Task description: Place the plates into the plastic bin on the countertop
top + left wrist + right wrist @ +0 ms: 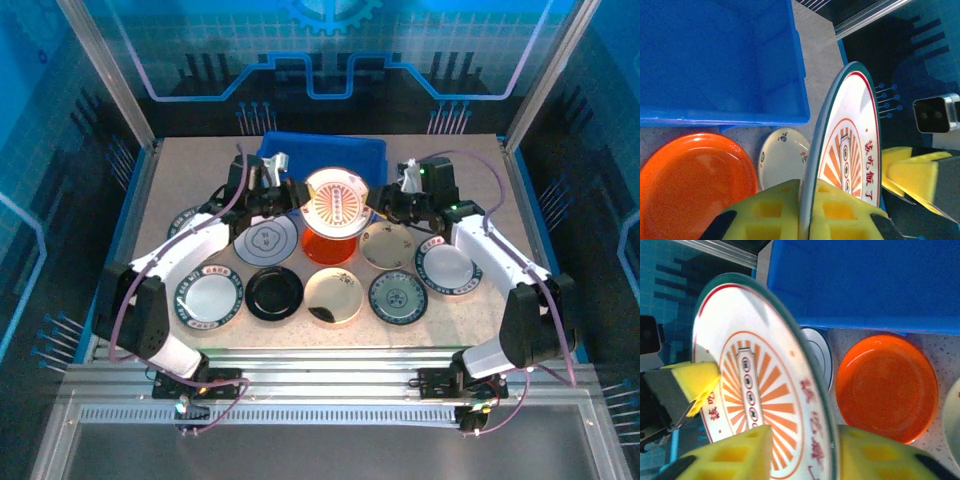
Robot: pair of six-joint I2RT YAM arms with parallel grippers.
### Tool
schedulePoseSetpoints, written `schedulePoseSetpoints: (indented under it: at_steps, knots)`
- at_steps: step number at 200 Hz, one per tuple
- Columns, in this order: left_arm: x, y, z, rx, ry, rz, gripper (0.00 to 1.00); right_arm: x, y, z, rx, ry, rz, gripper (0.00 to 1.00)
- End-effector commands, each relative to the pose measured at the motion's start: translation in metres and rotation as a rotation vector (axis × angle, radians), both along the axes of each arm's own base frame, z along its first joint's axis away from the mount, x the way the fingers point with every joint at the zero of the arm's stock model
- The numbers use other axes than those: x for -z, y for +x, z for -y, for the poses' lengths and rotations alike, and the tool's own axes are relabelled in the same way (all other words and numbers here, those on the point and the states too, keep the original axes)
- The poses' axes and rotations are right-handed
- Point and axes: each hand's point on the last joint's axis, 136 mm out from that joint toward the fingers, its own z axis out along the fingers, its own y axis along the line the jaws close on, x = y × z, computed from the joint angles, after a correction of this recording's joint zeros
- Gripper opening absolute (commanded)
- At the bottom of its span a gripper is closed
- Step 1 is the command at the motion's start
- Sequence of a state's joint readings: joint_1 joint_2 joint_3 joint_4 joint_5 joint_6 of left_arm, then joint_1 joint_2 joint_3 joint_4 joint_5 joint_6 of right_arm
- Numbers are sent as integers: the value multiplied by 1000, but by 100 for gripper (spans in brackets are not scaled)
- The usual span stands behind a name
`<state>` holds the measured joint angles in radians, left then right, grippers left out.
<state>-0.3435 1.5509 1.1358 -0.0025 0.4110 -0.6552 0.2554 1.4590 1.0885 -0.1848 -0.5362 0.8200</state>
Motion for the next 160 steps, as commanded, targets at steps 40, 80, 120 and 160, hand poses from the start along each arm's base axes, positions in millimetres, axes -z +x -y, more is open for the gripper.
schedulePoseSetpoints:
  at_steps: [40,80,120,160]
  knots:
    - [-6,73,-18,-146,79,35,0,-40,4,57,168,-27,107,59]
    - [18,124,-20,-212,105,8,0,-32,-5,98,273,-17,93,59]
    - [44,165,-11,-229,63,-3,0,-27,-9,110,293,-7,88,58]
    - [73,185,0,-222,22,-66,0,-19,-11,113,303,-15,82,58]
